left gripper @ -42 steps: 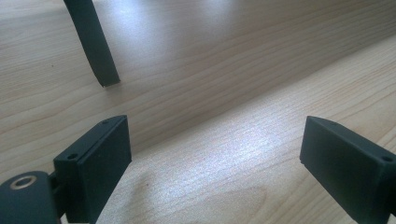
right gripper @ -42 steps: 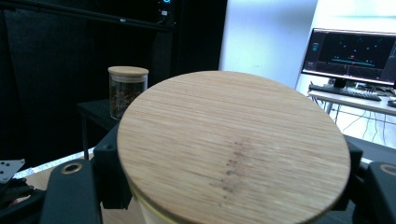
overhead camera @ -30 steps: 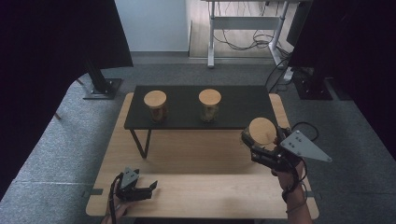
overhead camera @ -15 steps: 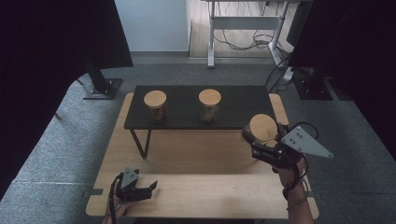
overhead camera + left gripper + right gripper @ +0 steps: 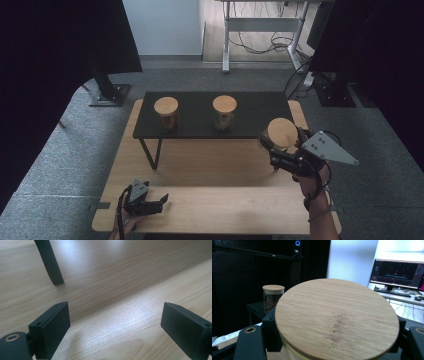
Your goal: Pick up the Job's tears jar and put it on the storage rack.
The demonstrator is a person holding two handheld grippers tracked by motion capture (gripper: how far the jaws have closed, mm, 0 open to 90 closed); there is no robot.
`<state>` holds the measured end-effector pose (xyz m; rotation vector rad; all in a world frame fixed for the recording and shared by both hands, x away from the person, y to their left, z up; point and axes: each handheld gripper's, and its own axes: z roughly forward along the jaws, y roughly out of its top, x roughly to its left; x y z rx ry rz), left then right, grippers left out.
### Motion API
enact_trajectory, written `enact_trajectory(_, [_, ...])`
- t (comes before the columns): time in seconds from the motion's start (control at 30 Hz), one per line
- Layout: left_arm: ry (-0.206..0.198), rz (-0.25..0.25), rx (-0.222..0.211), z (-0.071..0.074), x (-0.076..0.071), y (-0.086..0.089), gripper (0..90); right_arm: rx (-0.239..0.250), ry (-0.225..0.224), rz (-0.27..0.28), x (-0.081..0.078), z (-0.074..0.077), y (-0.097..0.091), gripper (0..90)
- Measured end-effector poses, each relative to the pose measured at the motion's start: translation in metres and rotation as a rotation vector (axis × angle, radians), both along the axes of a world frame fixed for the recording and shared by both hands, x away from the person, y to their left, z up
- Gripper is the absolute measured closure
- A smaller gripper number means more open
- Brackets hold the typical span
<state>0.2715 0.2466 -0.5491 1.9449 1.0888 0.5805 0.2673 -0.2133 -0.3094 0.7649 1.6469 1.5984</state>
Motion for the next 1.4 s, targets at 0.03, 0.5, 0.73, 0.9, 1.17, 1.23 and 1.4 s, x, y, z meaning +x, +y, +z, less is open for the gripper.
enact_trajectory(0.03, [0.0, 0.0, 0.0, 0.0, 0.0, 0.0, 8.1, -0.001, -0.001, -0.001, 0.0, 0.001, 0.0, 24.5])
enact_trajectory(0.5, [0.0, -0.001, 0.006, 0.0, 0.0, -0.001, 8.0, -0.002, 0.011, -0.003, 0.004, -0.003, 0.0, 24.5])
enact_trajectory(0.73, [0.001, 0.0, 0.006, 0.0, 0.0, -0.001, 8.0, -0.006, 0.014, -0.001, 0.009, 0.001, 0.002, 24.5])
enact_trajectory(0.9, [0.001, 0.0, 0.005, 0.0, 0.0, 0.0, 8.0, -0.013, 0.021, -0.001, 0.015, 0.003, 0.005, 24.5])
enact_trajectory(1.17, [0.001, -0.001, 0.005, 0.0, 0.0, 0.0, 7.9, -0.013, 0.035, -0.013, 0.026, 0.003, 0.004, 24.5])
enact_trajectory(1.23, [0.002, -0.001, 0.006, 0.0, 0.0, 0.0, 8.0, -0.013, 0.039, -0.017, 0.028, 0.003, 0.003, 24.5])
enact_trajectory(1.4, [0.001, -0.002, 0.007, 0.0, 0.0, -0.001, 7.9, -0.013, 0.05, -0.025, 0.036, 0.002, 0.002, 24.5])
